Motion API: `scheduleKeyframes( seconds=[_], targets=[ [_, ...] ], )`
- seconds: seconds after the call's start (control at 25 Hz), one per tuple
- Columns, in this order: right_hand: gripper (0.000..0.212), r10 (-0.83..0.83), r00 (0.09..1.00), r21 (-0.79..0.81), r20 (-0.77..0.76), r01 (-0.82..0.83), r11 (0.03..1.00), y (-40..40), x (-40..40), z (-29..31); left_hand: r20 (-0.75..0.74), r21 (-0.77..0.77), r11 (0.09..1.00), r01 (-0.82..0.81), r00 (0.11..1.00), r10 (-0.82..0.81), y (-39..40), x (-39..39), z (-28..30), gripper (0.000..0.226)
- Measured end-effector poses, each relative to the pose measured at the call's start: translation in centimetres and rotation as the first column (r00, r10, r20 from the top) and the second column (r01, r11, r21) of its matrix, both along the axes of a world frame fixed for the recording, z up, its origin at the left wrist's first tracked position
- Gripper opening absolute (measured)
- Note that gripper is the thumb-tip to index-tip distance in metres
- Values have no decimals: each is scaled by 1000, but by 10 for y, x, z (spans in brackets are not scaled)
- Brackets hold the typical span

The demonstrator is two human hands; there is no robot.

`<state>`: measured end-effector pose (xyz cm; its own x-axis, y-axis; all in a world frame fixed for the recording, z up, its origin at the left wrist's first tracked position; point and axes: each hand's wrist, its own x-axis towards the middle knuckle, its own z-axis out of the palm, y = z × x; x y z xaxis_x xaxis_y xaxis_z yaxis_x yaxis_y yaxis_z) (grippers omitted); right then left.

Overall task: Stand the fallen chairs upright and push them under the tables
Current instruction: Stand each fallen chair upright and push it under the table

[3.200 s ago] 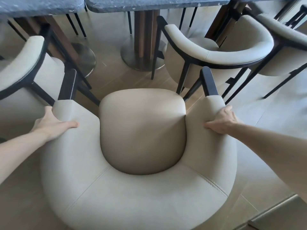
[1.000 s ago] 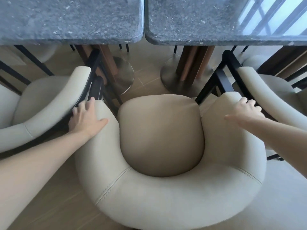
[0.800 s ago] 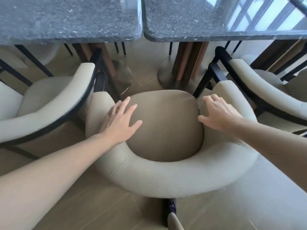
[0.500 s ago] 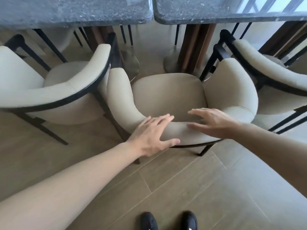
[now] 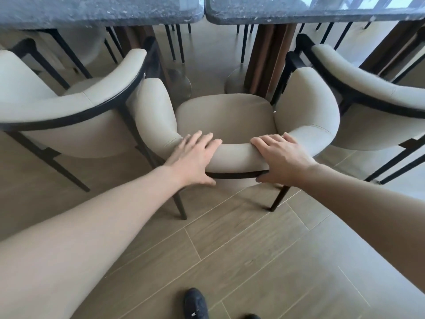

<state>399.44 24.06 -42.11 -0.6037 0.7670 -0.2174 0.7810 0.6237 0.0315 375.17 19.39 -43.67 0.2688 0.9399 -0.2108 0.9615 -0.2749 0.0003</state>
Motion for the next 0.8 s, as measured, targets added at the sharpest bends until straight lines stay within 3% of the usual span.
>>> scheduleKeyframes(
  seconds=[0.16,0.36,0.56,0.8],
  targets=[
    [102,51,997,-74,52,-47,996,18,11,4,-29,19,996,91,995,-91,13,-10,2,112],
    [98,128,967,2,220,-131,991,33,11,2,-114,54,980,192,976,-185,27,-19,0,104],
    [92,169,965,3,202,-173,985,40,5,4,-173,66,965,254,955,-239,39,-30,-1,102],
    [94,123,970,10,208,-127,992,78,-19,8,-212,54,979,196,961,-180,83,-45,5,103]
  ],
)
